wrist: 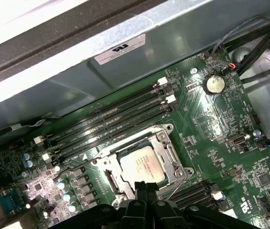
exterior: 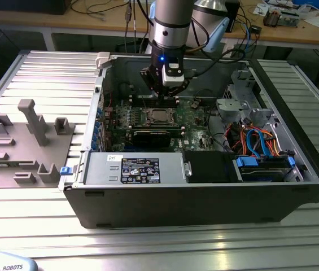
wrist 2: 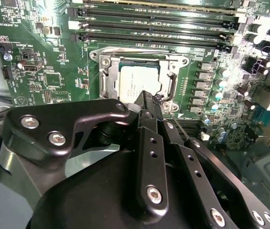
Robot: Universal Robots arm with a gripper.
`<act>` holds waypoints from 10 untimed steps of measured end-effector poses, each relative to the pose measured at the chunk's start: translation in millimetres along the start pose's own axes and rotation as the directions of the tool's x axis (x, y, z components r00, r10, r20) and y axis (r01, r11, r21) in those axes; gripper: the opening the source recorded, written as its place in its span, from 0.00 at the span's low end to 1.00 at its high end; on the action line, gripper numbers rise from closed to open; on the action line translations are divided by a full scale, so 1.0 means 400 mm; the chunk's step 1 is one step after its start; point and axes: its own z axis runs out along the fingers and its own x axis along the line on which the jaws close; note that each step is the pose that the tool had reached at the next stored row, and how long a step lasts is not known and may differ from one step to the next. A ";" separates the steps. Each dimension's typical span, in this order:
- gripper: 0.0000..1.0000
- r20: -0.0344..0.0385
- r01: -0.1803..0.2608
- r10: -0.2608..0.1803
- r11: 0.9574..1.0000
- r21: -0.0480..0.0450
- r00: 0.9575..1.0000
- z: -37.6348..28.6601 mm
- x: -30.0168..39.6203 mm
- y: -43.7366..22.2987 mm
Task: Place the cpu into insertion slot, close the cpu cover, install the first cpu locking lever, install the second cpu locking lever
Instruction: 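Install the first cpu locking lever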
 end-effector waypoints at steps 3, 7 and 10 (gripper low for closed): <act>0.11 0.000 0.007 -0.007 1.000 0.000 1.000 0.000 0.000 0.000; 0.11 0.000 0.017 -0.017 1.000 0.000 1.000 0.000 0.000 0.000; 0.11 0.000 0.027 -0.027 1.000 0.000 1.000 0.000 0.000 0.000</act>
